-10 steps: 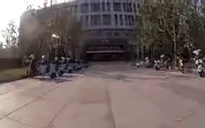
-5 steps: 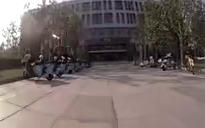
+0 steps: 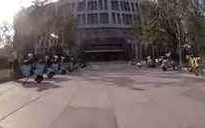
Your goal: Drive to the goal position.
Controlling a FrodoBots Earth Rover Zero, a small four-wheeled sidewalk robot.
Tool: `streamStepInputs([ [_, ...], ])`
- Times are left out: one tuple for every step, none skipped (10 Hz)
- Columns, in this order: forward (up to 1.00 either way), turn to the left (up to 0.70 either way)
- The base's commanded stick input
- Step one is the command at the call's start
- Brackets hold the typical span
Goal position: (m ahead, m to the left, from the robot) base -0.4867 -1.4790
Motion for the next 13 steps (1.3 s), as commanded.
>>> streamStepInputs([
  [1.0, -0.39],
  [1.0, -0.39],
  [1.0, -0.39],
  [1.0, -0.39],
  [1.0, -0.39],
  [1.0, -0.39],
  [1.0, -0.39],
  [1.0, -0.39],
  [1.0, -0.39],
  [1.0, -0.39],
  [1.0, -0.02],
  [1.0, 0.0],
  [1.0, 0.01],
])
